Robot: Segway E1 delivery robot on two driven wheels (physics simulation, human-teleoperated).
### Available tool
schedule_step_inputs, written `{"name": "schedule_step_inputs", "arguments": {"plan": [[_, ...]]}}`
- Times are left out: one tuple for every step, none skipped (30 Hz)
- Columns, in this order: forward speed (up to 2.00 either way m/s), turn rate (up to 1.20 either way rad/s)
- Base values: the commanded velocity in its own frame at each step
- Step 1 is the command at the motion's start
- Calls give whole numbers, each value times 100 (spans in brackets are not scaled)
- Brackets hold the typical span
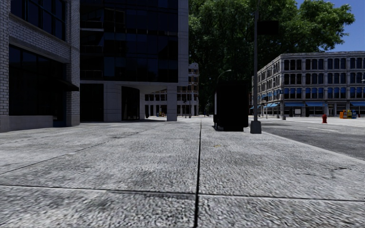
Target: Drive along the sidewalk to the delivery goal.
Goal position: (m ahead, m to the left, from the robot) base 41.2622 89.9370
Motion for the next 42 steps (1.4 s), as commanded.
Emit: {"name": "schedule_step_inputs", "arguments": {"plan": [[200,0],[200,0],[200,0],[200,0],[200,0],[200,0],[200,0],[200,0],[200,0],[200,0],[200,0],[200,0],[200,0],[200,0],[200,0],[200,0],[200,0],[200,0],[200,0],[200,0],[200,0],[200,0],[200,0],[200,0],[200,0],[200,0],[200,0],[200,0],[200,0],[200,0],[200,0],[200,0],[200,0],[200,0],[200,0],[200,0],[200,0],[200,0],[200,0],[200,0],[200,0],[200,0]]}}
